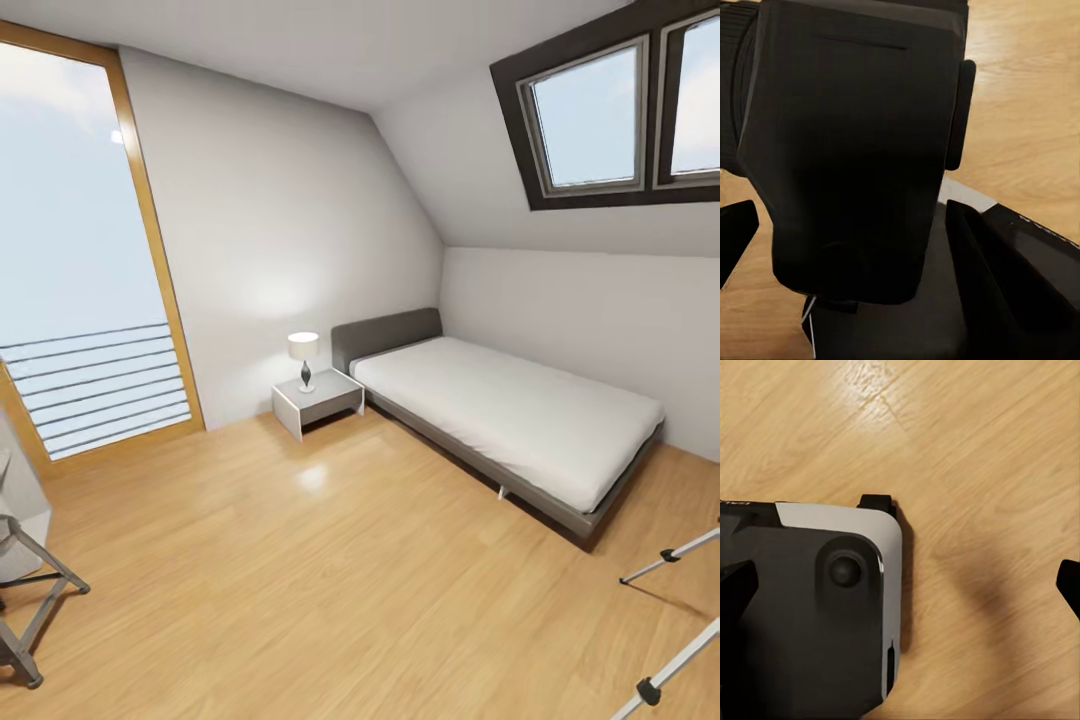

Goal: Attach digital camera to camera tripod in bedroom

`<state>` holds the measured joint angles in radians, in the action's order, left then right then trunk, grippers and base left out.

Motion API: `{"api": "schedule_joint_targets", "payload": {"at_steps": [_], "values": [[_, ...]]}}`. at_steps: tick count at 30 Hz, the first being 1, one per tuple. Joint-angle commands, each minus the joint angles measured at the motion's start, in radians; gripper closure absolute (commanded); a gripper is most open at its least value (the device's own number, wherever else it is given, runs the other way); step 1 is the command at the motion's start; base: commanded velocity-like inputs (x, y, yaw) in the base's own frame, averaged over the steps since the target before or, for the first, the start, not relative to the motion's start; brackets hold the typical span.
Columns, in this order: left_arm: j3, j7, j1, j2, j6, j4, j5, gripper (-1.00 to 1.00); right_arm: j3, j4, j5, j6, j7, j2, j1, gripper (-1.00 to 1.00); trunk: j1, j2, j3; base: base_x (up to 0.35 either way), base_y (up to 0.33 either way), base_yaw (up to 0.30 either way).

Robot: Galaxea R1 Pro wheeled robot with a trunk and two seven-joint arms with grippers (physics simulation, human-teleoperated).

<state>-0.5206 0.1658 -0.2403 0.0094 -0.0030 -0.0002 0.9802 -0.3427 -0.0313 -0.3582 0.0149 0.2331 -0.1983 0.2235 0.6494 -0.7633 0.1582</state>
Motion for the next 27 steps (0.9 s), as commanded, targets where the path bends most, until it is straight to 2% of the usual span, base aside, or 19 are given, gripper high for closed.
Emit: {"api": "schedule_joint_targets", "payload": {"at_steps": [1,10,27], "values": [[-0.010,0.001,0.000,0.002,0.000,0.000,0.006,1.00,-0.009,-0.002,-0.007,0.004,0.002,0.000,-0.001,-1.00,-0.004,0.006,-0.002,0.000,0.000,0.000],[-0.010,0.001,0.004,0.012,0.004,0.000,0.005,1.00,-0.009,-0.002,-0.007,0.008,0.002,0.004,-0.004,-1.00,-0.038,0.069,-0.030,0.000,0.000,0.000],[-0.009,0.001,0.004,0.014,0.005,0.000,0.005,1.00,-0.009,-0.002,-0.008,0.019,0.002,0.005,-0.004,-1.00,-0.103,0.188,-0.083,0.000,0.000,0.000]]}}
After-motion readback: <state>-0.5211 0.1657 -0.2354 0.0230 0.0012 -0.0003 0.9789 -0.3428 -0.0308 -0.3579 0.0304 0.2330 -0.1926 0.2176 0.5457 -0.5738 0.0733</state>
